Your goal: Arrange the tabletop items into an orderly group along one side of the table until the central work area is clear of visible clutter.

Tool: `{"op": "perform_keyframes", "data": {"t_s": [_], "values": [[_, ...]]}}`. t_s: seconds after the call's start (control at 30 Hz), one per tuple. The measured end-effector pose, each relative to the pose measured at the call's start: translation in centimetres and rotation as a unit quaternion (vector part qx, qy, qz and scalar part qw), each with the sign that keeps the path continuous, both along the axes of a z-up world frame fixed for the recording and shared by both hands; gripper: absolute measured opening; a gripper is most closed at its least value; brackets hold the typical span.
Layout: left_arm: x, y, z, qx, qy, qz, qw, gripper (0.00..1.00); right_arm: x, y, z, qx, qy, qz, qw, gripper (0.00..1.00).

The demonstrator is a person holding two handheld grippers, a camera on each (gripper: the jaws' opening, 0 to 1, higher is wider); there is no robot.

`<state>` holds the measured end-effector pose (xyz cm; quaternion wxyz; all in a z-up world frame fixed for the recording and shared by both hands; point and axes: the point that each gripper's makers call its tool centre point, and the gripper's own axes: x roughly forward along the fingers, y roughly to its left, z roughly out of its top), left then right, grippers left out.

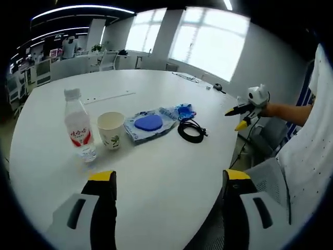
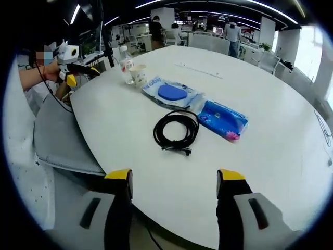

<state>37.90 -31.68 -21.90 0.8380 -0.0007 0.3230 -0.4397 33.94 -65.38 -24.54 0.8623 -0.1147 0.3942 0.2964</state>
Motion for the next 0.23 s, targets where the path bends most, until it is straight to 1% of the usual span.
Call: {"op": "perform_keyframes", "data": {"t_s": [0.23], "values": [[-0.03,-0.35,0.1,-0.006,0.0,0.001,1.0,0.85,0.27,0.64,0.05,0.001,0.002,0.009,1.0,0.64]]}}
